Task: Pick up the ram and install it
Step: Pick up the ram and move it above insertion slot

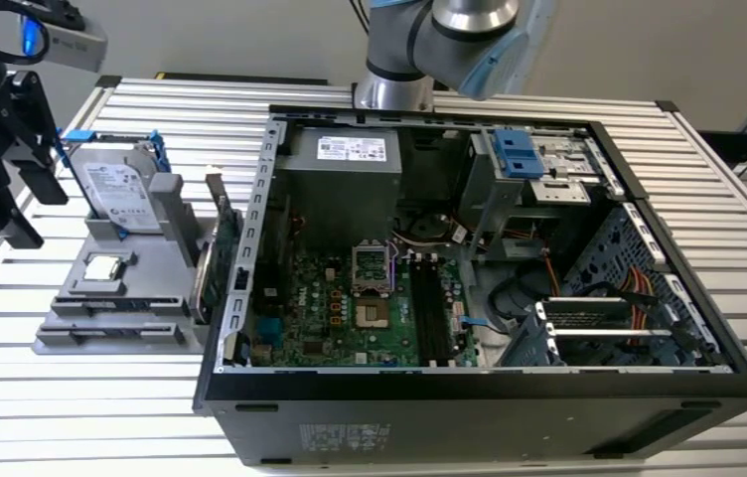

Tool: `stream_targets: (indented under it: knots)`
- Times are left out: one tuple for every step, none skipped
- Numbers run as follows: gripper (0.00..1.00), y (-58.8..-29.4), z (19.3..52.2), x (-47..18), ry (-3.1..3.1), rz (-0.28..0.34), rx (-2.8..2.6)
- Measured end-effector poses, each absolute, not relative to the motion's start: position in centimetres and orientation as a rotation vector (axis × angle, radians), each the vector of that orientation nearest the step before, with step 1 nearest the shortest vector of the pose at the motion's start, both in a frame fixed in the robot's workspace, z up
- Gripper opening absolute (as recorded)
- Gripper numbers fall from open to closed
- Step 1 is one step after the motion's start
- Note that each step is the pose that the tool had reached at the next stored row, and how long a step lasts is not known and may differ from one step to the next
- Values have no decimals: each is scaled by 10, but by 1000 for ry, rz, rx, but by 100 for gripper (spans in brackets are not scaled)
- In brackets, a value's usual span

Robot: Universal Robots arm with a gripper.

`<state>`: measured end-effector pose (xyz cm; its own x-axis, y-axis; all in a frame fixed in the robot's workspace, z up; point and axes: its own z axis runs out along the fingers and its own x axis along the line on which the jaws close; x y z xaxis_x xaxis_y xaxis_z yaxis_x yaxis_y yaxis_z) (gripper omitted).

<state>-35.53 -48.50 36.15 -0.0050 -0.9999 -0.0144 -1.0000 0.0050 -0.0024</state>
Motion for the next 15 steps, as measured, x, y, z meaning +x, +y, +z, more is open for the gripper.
stream_targets:
  knots:
    - [100,-485,361,-355,2219,13,-2207]
    - [100,-485,361,-355,2220,13,-2206]
    - [100,-485,360,-355,2220,13,-2206]
    - [100,-485,360,-355,2221,13,-2205]
    - [100,-485,359,-355,2221,13,-2205]
    - [100,-485,359,-355,2222,13,-2205]
    - [100,-485,358,-355,2222,13,-2204]
    - [100,-485,358,-355,2222,13,-2204]
    - [100,-485,357,-355,2222,14,-2204]
    - [100,-485,357,-355,2222,14,-2204]
    - [100,-485,356,-355,2223,14,-2204]
    - [100,-485,356,-355,2223,14,-2204]
    - [100,-485,355,-355,2223,14,-2204]
    - [100,-485,355,-355,2223,14,-2204]
    - [100,-485,354,-355,2223,14,-2204]
